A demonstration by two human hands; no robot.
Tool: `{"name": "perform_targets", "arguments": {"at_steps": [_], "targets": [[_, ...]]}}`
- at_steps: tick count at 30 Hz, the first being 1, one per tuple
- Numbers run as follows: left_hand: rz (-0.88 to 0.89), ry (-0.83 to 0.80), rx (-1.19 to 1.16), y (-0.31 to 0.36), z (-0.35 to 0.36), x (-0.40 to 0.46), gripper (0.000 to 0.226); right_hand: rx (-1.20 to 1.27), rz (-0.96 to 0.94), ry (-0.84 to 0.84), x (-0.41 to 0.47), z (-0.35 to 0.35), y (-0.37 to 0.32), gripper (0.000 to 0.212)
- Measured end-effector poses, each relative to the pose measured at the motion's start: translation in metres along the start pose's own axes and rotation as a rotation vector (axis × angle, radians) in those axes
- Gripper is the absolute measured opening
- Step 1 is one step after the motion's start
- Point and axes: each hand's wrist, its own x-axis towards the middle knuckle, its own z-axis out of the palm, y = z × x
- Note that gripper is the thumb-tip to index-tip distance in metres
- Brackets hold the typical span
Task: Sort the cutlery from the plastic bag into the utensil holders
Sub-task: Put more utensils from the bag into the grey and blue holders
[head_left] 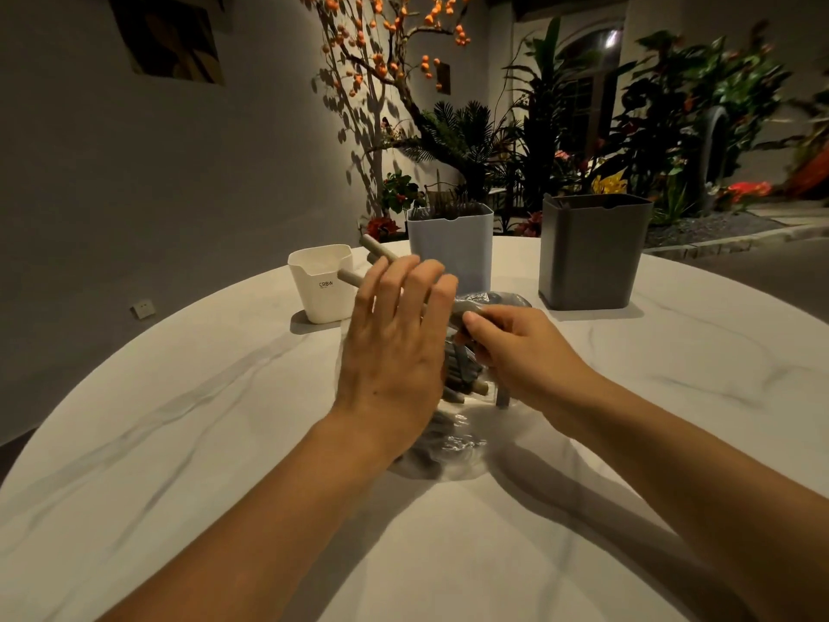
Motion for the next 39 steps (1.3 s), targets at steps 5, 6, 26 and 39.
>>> {"name": "perform_targets", "arguments": {"at_steps": [5, 6, 26, 39], "targets": [[0.15, -0.103, 0.084, -0.016, -0.001, 0.0, 0.013, 0.082, -0.014, -0.003, 0.0, -0.01, -0.008, 0.025], [0.166, -0.084, 0.041, -0.019, -0.003, 0.001, 0.007, 0.144, -0.004, 0.018, 0.0, -0.012, -0.01, 0.023], [-0.876, -0.63, -1.715, -0.008, -0.023, 0.016, 0.035, 0.28, -0.1, 0.02, 0.001, -0.014, -0.001, 0.007], [-0.855, -0.917, -1.681, 0.002, -0.021, 0.021, 0.038, 0.127, -0.347, 0.082, 0.004, -0.015, -0.015, 0.024]]}}
